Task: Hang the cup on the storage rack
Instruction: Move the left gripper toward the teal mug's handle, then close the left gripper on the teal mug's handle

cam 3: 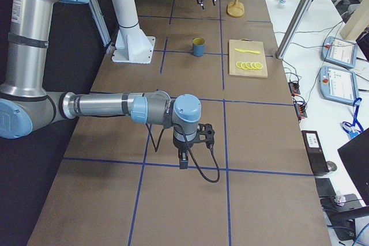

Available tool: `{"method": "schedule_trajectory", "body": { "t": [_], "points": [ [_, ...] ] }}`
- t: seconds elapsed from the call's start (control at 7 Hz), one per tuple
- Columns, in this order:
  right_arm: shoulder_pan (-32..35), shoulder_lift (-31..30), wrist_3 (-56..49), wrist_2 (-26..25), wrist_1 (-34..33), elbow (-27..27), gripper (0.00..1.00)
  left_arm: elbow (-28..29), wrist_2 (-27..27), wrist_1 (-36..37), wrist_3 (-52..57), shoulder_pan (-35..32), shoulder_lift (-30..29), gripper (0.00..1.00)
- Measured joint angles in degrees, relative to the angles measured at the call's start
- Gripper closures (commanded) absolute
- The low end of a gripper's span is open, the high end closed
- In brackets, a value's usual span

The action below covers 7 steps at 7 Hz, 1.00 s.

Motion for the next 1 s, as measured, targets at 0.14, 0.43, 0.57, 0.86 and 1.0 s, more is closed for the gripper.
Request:
{"method": "schedule_trajectory", "body": {
  "t": [0.14, 0.43, 0.57, 0.86, 1.0],
  "points": [
    [0.0, 0.0, 0.0, 0.0, 0.0, 0.0, 0.00, 0.2, 7.5, -0.3, -1.5, 6.9, -2.8, 0.00],
    [0.0, 0.5, 0.1, 0.0, 0.0, -0.2, 0.00, 1.6, 18.8, 0.0, -4.1, 17.7, -9.1, 0.00],
    [0.0, 0.7, 0.2, 0.0, 0.0, -0.3, 0.00, 3.5, 20.6, 0.2, -4.5, 19.6, -12.1, 0.00],
    [0.0, 0.9, 0.8, 0.0, 0.0, -0.4, 0.00, 8.3, 21.5, 0.2, -4.5, 20.5, -17.1, 0.00],
    [0.0, 1.0, 1.0, 0.0, 0.0, -0.3, 0.00, 9.4, 21.6, 0.2, -4.4, 20.6, -17.9, 0.02]
  ]
}}
